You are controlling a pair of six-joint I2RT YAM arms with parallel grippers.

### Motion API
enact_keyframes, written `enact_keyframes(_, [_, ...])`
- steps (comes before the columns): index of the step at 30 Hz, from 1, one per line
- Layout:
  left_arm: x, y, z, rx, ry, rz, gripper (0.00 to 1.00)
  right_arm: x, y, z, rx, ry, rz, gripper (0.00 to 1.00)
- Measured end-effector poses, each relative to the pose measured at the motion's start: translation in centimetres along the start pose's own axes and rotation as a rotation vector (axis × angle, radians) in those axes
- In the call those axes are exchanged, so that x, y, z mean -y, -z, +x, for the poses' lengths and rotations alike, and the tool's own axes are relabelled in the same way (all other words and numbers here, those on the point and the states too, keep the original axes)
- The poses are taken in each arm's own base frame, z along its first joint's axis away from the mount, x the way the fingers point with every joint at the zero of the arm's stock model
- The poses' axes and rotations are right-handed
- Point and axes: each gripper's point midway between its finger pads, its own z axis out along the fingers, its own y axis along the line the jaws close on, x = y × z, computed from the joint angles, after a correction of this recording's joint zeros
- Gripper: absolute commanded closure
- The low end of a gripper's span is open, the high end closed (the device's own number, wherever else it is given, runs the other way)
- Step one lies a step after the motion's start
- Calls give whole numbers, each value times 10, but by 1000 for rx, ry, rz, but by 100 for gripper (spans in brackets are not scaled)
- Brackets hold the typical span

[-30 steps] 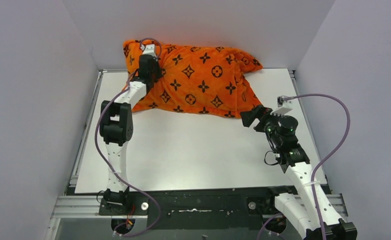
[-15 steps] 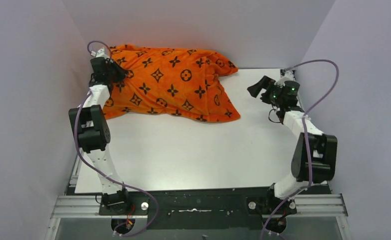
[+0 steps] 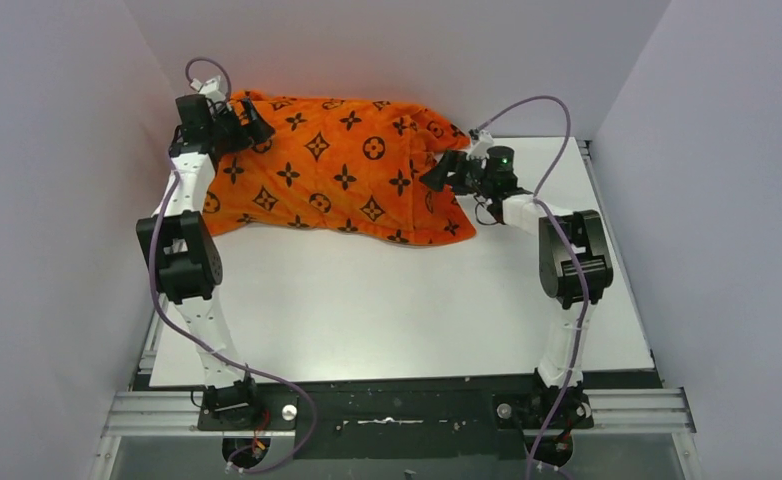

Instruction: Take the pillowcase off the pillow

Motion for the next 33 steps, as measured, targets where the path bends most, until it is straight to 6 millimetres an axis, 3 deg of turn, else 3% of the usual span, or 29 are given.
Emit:
enact_keyframes(3, [41,17,-12,10,-45,110,3,-22,-22,-9,13,37,-42,16])
enact_keyframes(5, [84,37,-21,15,-94,235,3,-25,-34,-13,15,36,-50,19])
enact_keyframes(9, [190,105,-27,16,-271,595,3,-4,-49,-3,-4,-15,-12,21])
enact_keyframes(11, [226,141,-23,17,-371,747,3,3,-53,5,-18,-38,0,20])
enact_keyframes(13, [247,171,-19,11,-457,875,3,6,-54,10,-26,-59,7,20])
enact_keyframes(16, [258,188,-14,3,-502,965,3,8,-53,8,-18,-66,10,20])
enact_keyframes(19, [263,181,-5,-16,-493,934,4,7,-54,8,-18,-74,8,24])
enact_keyframes(22, [283,154,9,-1,-521,807,5,0,-56,9,-19,-75,-10,31])
enact_keyframes(24, [300,134,26,17,-544,710,5,-6,-58,9,-14,-67,-24,48])
enact_keyframes(27, [314,105,68,22,-528,582,6,-22,-62,10,-9,-58,-67,92])
enact_keyframes(28, [309,97,80,16,-508,545,6,-28,-63,11,-8,-54,-85,100])
enact_keyframes(30, [286,79,98,8,-450,442,8,-37,-64,13,-8,-55,-116,100])
enact_keyframes(33, [252,62,105,9,-363,303,11,-37,-61,26,-7,-66,-128,100])
